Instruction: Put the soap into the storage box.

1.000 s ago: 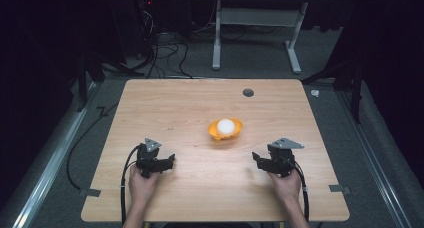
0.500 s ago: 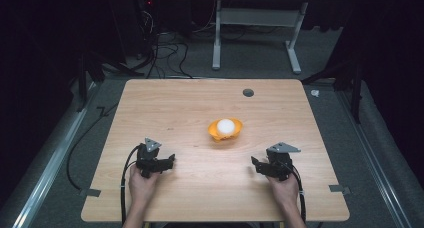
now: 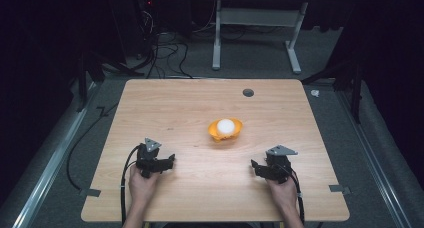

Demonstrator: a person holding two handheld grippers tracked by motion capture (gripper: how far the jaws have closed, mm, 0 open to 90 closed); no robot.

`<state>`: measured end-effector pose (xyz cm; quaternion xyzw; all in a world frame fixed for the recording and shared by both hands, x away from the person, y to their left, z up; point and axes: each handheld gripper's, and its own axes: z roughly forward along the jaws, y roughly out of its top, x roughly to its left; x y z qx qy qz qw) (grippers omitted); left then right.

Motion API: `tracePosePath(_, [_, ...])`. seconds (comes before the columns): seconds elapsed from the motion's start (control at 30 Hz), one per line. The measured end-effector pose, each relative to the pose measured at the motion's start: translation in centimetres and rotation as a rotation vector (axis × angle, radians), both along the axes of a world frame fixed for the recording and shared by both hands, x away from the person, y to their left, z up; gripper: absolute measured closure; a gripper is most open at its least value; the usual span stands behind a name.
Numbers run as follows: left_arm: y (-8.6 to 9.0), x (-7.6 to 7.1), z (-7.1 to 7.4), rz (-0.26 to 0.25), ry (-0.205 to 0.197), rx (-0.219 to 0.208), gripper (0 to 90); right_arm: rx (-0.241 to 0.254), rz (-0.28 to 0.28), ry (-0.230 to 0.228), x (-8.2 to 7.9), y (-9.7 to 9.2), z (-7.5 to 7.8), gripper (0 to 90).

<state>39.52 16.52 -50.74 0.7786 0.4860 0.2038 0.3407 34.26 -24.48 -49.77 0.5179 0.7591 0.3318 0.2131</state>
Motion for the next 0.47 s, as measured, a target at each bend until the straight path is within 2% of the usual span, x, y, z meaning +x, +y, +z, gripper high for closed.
tracePosePath(0.47, [-0.01,-0.01,0.0,0.001,0.0,0.0,17.7,-0.032,0.002,-0.004,-0.06,0.39,-0.47,28.9])
